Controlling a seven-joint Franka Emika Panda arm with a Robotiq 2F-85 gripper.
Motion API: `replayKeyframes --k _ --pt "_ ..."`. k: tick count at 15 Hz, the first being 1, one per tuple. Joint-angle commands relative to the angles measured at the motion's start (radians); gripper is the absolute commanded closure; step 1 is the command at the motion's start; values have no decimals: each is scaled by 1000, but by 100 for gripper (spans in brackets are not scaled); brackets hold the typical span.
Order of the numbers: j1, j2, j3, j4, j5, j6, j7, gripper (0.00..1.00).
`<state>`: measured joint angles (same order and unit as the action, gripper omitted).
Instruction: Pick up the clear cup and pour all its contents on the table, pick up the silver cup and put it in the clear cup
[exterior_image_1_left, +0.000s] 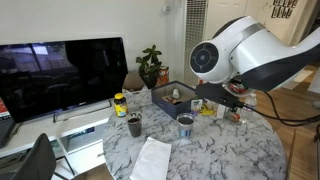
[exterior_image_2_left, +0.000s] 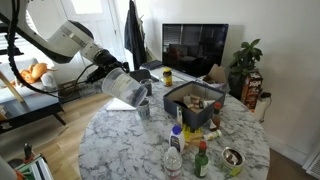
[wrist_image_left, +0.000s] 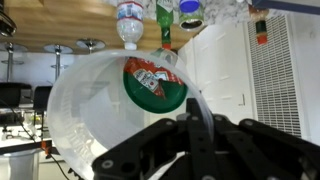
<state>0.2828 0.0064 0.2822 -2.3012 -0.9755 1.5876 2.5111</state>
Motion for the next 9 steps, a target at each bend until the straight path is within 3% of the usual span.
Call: replayKeyframes --k 1,9 --pt "29 59 26 22 -134 -141 75 99" --pt "84 169 50 45 -375 -474 177 99"
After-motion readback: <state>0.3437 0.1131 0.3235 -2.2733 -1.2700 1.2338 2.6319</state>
